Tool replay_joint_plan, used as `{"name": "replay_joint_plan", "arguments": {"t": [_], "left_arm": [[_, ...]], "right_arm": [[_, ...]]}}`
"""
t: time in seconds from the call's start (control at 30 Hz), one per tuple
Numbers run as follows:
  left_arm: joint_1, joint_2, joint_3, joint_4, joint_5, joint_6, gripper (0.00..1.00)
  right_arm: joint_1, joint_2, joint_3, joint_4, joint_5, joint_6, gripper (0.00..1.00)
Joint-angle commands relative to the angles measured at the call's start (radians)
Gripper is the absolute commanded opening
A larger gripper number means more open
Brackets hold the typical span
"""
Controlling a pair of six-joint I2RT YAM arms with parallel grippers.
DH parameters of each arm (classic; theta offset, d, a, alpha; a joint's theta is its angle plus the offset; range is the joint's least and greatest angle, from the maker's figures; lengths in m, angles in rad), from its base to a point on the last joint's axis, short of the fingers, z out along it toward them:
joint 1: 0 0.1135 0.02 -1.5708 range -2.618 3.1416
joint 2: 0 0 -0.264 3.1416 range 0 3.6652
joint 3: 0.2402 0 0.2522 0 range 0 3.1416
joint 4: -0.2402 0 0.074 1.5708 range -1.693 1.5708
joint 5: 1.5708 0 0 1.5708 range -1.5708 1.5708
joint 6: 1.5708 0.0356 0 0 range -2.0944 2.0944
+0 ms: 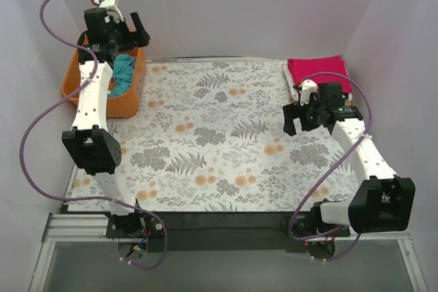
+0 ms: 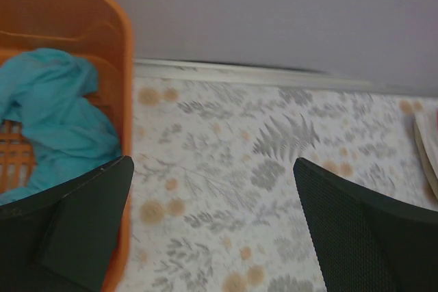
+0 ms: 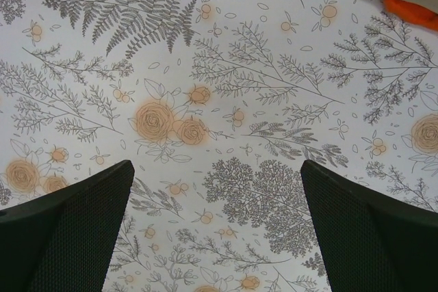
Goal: Fold and stack the t-shirts
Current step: Grab the tshirt from the pile
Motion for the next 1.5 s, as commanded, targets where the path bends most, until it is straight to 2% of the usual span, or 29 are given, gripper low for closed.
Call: {"name": "replay_joint_plan", "arguments": {"t": [0.0,0.07,0.13,0.27,0.37,0.53,0.9,1.07,1.23,1.27,1.33,1.37,1.4,1.43,1.47], "left_arm": [[0.126,0.138,0.13,0.067,-0.083,-0.106,0.98],[0.153,0.19,0.17,0.099,-0.115,-0.105,0.98],[0.187,0.241,0.162,0.16,-0.121,-0.102,0.94],[0.231,0.336,0.163,0.202,-0.155,-0.077,0.92],[0.234,0.413,0.154,0.224,-0.209,-0.04,0.92],[0.242,0.489,0.125,0.292,-0.146,-0.016,0.94],[0.24,0.681,0.215,0.338,-0.219,0.073,0.96],[0.242,0.729,0.221,0.378,-0.219,0.098,0.93],[0.242,0.741,0.223,0.43,-0.18,0.095,0.77],[0.243,0.735,0.224,0.442,-0.17,0.09,0.64],[0.243,0.727,0.234,0.473,-0.166,0.089,0.46],[0.242,0.72,0.247,0.484,-0.167,0.09,0.19],[0.242,0.714,0.256,0.493,-0.17,0.092,0.08],[0.242,0.707,0.267,0.507,-0.175,0.092,0.0],[0.242,0.698,0.292,0.511,-0.173,0.09,0.0]], "right_arm": [[-0.002,0.027,0.016,0.022,-0.003,0.008,0.98],[-0.001,0.038,0.016,0.023,-0.005,0.011,0.98],[-0.002,0.049,0.011,0.023,-0.029,0.011,0.98],[-0.002,0.076,0.007,0.022,-0.04,0.011,0.98],[-0.002,0.095,0.007,0.022,-0.032,0.011,0.98],[-0.002,0.135,-0.004,0.022,-0.021,0.008,0.98],[-0.002,0.185,-0.01,0.02,-0.001,0.013,0.98],[-0.002,0.207,0.001,0.016,0.002,0.014,0.98],[-0.002,0.23,0.011,-0.003,-0.006,0.014,0.98],[-0.002,0.23,0.011,-0.006,-0.008,0.013,0.98],[-0.001,0.23,0.013,-0.007,-0.014,0.013,0.98],[-0.001,0.231,0.018,-0.01,-0.015,0.013,0.98],[-0.002,0.231,0.019,-0.01,-0.018,0.011,0.98],[-0.002,0.231,0.022,-0.013,-0.018,0.01,0.98],[-0.001,0.23,0.025,-0.013,-0.018,0.01,0.98]]}}
